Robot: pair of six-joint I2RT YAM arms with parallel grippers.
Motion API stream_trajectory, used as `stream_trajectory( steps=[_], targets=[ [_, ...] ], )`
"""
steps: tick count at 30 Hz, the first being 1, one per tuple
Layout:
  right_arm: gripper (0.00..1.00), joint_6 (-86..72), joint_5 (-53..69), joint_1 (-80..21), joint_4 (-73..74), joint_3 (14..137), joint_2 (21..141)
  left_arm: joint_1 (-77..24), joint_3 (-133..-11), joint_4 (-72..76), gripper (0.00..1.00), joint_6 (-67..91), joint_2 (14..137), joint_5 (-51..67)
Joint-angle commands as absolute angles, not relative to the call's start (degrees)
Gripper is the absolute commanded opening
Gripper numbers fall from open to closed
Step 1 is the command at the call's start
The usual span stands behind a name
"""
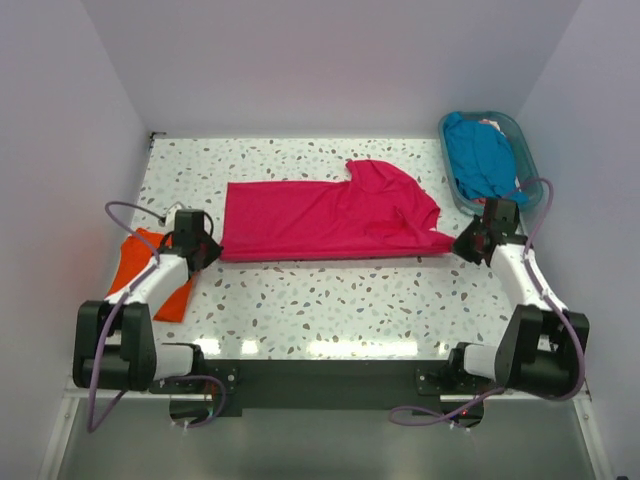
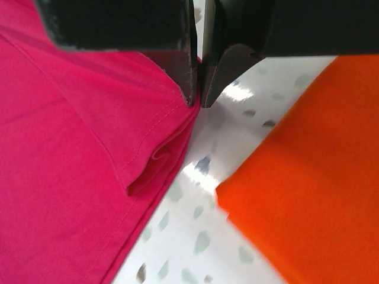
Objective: Fold and stack the t-shirts
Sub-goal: Fold the tshirt
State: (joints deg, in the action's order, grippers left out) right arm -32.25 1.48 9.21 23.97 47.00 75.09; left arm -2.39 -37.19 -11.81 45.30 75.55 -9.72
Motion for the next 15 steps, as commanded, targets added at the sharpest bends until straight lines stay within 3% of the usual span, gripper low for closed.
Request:
stream_trajectory(
  steps=[1,4,5,6,7,9,10,13,15],
  targets=[
    [0.02,-32.52,4.57,12.21,27.59,41.59,67.25,-1.93,-31.13,-13.01,0.00,45.35,68.67,-10.02],
    [0.35,-32.52,3.43,13.62,30.23,35.97,59.78,-1.93,-26.55,-14.06,0.03,46.75,63.66,-8.09],
    [0.66,-32.52,2.47,13.71,31.10,35.51,57.42,-1.93,-25.76,-14.41,0.11,47.45,62.41,-7.22],
    [0.78,-32.35,2.11,13.80,31.64,35.33,56.78,-1.93,-25.49,-15.11,0.34,47.55,61.18,-6.60],
    [0.88,-32.00,2.02,13.80,32.08,36.12,56.52,-1.93,-25.84,-16.42,0.44,47.55,59.00,-6.50],
    [0.96,-29.71,3.07,13.80,32.61,37.96,57.04,-1.85,-28.54,-17.49,0.62,46.42,57.14,-6.76],
    [0.97,-29.19,3.34,13.80,32.43,40.40,57.39,-1.85,-29.78,-17.06,0.66,45.88,56.17,-6.85],
    [0.99,-26.90,8.96,12.49,28.13,46.02,61.94,-1.93,-36.37,-12.95,0.71,43.43,59.83,-5.98],
    [0.98,-25.93,2.25,6.44,27.59,51.39,68.94,-1.93,-43.63,-11.95,0.72,41.50,64.40,-5.80]
  ],
)
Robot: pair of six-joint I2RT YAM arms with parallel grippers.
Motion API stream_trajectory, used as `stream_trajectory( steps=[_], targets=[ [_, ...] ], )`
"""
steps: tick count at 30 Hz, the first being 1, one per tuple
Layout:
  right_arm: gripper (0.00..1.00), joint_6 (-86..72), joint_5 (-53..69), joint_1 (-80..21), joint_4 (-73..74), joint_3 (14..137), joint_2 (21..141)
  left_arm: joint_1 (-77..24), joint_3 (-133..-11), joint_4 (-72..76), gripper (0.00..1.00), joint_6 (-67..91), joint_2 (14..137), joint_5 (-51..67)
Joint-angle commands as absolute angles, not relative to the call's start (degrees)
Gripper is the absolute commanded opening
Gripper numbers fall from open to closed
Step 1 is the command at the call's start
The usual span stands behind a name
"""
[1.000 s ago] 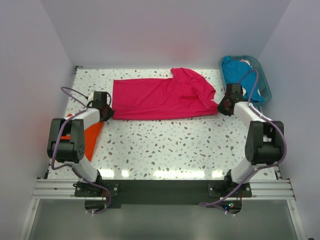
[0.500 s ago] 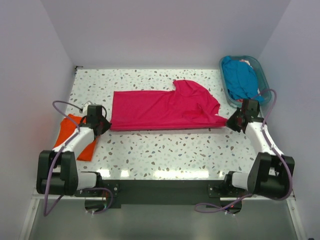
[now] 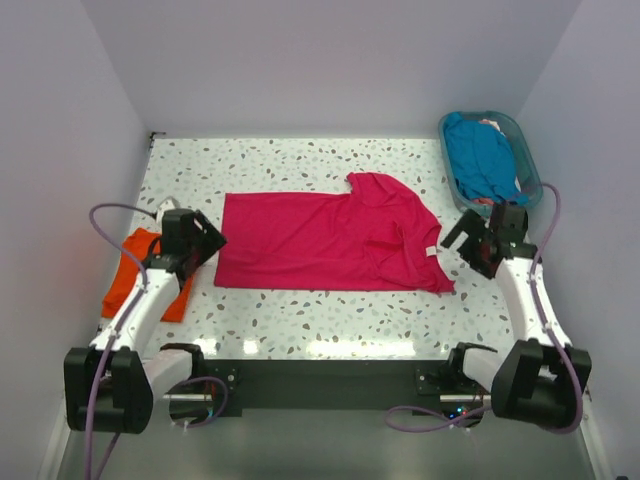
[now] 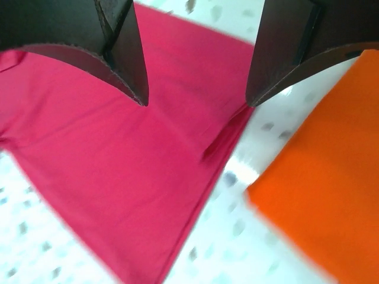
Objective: Fold and stack the t-shirts
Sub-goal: Fold the tshirt
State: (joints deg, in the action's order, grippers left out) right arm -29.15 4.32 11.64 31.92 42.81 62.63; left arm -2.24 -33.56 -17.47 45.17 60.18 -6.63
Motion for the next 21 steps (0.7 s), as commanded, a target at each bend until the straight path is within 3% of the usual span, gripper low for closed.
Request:
stream_trajectory(
  steps=[1,5,11,15,21],
  targets=[
    [0.98,-25.23,0.20,3.63,27.77,57.33,71.52,-2.02,-46.29,-11.69,0.72,41.14,69.73,-5.63],
    [0.88,-22.68,-3.08,-5.87,25.41,70.11,86.28,-2.29,-59.98,-11.51,0.72,36.76,82.77,-6.06],
    [0.68,-19.87,-1.23,-8.08,21.80,86.46,107.38,-2.37,-72.49,-12.57,0.67,31.91,99.12,-10.28],
    [0.64,-17.23,-2.98,-8.96,22.76,95.87,116.97,-2.55,-79.26,-13.88,0.56,30.24,108.00,-10.01],
    [0.64,-14.51,-4.92,-8.96,23.55,105.46,124.61,-2.72,-84.55,-14.24,0.51,29.97,117.49,-9.93]
  ],
)
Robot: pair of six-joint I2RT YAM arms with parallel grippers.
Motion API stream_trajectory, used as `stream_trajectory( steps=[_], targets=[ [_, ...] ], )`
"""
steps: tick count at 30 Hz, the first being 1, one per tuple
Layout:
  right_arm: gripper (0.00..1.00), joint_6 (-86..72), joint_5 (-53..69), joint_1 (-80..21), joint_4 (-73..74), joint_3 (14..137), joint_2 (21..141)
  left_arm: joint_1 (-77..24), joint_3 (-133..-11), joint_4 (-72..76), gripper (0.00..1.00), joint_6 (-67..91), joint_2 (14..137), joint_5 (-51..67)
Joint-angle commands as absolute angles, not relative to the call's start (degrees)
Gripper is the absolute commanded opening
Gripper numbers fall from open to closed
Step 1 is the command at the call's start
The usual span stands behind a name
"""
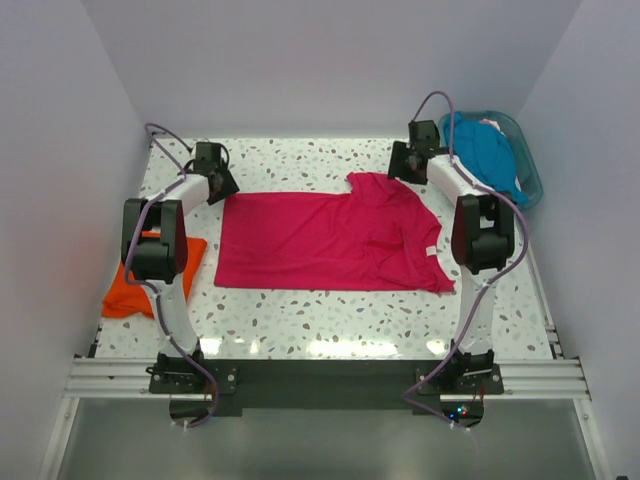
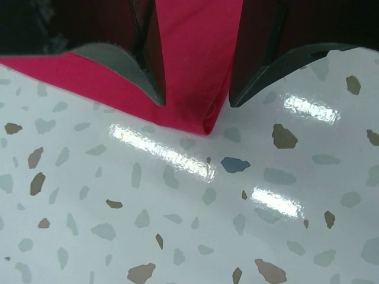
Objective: Fold and stack the t-shirts
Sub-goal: Fold the tshirt
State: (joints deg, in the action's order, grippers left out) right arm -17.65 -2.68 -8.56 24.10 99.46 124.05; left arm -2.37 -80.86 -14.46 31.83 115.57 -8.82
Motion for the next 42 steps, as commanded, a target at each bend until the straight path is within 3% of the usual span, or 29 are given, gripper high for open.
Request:
stream_trajectory(
  steps=[1,8,23,27,28,32,35,42],
  targets=[
    [0.64,-14.33,-5.01,-8.88,23.64,107.21,125.24,-2.72,-84.99,-14.33,0.52,30.06,118.21,-10.02],
    [0.64,-11.96,-5.28,-9.23,24.08,112.41,130.42,-2.72,-86.40,-14.68,0.47,29.71,121.90,-10.11],
    [0.63,-9.23,-4.66,-11.78,25.58,116.72,137.63,-2.55,-85.08,-14.68,0.08,29.62,122.78,-10.55],
    [0.45,-9.58,-7.28,-11.78,25.66,116.37,137.81,-2.64,-85.08,-14.85,0.02,29.44,122.43,-10.72],
    [0.33,-9.93,-8.08,-11.78,25.58,115.85,137.55,-2.64,-85.17,-14.77,0.01,29.44,122.34,-10.90],
    [0.10,-10.63,-11.33,-11.43,24.00,113.56,135.62,-2.55,-85.17,-14.94,0.00,29.53,121.91,-11.60],
    [0.01,-11.95,-11.52,-10.64,23.21,112.33,134.30,-2.46,-84.99,-15.12,0.00,29.71,121.55,-12.13],
    [0.00,-14.59,-10.54,-8.53,21.71,109.61,132.63,-1.67,-84.11,-14.94,0.00,29.97,120.50,-12.57]
  ],
)
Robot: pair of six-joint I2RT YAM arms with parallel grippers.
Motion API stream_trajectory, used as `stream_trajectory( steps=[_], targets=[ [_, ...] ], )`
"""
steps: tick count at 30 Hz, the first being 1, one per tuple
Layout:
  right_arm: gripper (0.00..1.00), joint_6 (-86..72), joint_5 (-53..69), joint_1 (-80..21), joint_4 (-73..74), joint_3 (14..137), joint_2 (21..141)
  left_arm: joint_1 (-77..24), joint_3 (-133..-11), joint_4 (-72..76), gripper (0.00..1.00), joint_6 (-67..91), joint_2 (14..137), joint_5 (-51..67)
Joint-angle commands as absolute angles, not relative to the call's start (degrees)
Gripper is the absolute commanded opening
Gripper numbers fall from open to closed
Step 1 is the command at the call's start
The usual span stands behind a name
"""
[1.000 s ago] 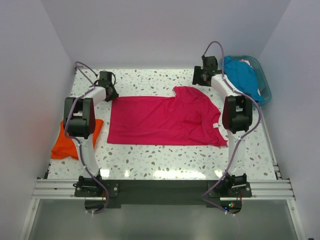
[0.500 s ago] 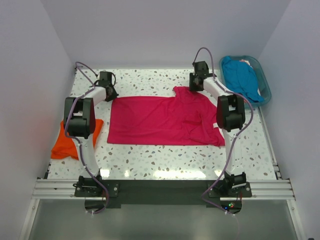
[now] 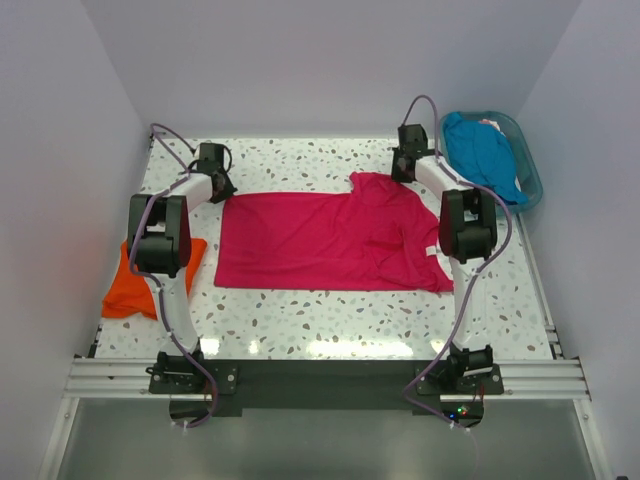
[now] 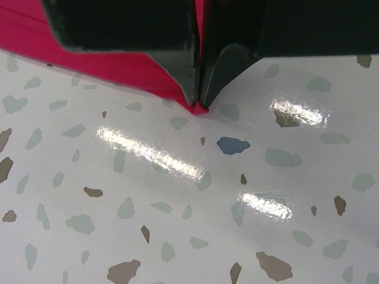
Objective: Fold and stack the t-shirts
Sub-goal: Fold the tshirt
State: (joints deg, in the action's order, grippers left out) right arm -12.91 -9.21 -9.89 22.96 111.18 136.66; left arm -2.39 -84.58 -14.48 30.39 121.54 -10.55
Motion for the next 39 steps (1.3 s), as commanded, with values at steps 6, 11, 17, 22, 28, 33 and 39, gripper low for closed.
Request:
stream_trajectory(
  steps=[6,11,17,22,28,33,39],
  targets=[
    [0.00,-17.14,-11.08,-6.59,22.24,108.55,132.45,-1.06,-84.02,-14.85,0.00,30.23,120.41,-12.13],
    [0.00,-17.49,-10.73,-6.07,22.77,108.19,132.01,-0.62,-83.58,-14.77,0.00,30.59,120.15,-12.13],
    [0.40,-16.35,-4.59,-6.07,16.80,105.91,128.67,-0.53,-83.41,-13.45,0.00,30.24,119.97,-10.11],
    [0.48,-15.12,-2.12,-6.59,16.00,108.98,129.37,-0.53,-83.85,-12.48,0.00,29.80,120.32,-8.35],
    [0.50,-11.08,-0.61,-9.31,16.87,112.84,132.18,-0.44,-84.20,-12.30,0.00,29.88,120.94,-7.65],
    [0.50,-10.02,-1.06,-10.90,19.68,118.72,136.74,-0.44,-84.72,-12.30,0.00,29.79,121.29,-7.21],
    [0.50,-9.84,-1.67,-12.22,22.41,121.81,139.74,-0.53,-85.34,-12.74,0.00,29.45,121.64,-7.12]
  ],
)
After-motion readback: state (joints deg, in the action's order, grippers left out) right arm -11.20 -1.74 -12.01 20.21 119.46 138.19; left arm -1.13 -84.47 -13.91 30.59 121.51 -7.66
